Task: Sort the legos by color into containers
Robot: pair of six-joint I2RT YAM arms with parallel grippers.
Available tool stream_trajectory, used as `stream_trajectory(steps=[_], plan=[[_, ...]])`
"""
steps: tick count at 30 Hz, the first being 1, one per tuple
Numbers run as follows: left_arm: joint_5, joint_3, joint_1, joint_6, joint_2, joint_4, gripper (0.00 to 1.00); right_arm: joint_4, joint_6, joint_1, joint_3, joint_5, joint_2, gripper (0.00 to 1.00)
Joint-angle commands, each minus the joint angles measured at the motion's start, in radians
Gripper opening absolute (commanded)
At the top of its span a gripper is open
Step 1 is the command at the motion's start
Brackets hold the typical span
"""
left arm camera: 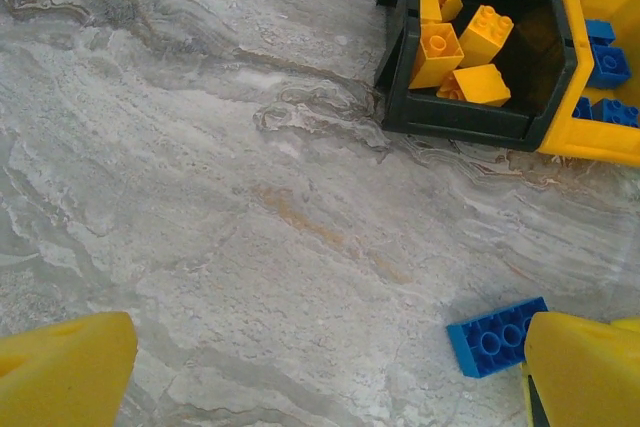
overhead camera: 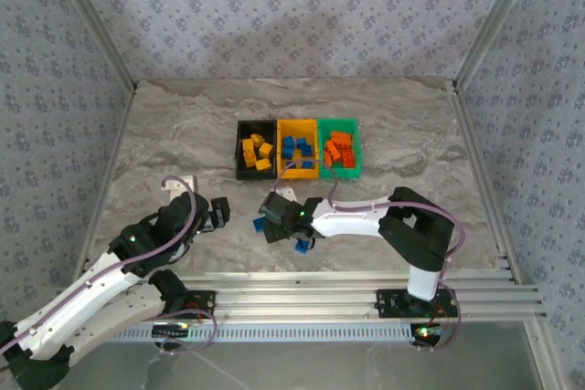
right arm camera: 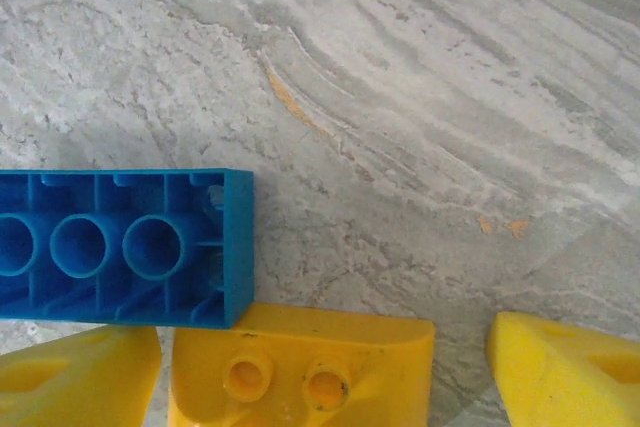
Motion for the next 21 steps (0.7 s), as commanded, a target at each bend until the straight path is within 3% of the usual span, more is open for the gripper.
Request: stream_trajectory(steps=[1,9,21], plan=[[-0.002,-0.004,0.006,-0.01,-0.008,-0.005,1.0,-0.118,0.011,0.018,0.018,-0.001,0.077,0.84],[0.004,-0.014,0.009,-0.009,-0.008,0.004,1.0,-0.125,-0.009,0.024,0.027,-0.022,0.092,0.65],[0.013,-0.016,0.01,-0.01,-0.002,0.011,1.0,-0.102,-0.056,0.026,0.026,0.066,0.008,0.62]])
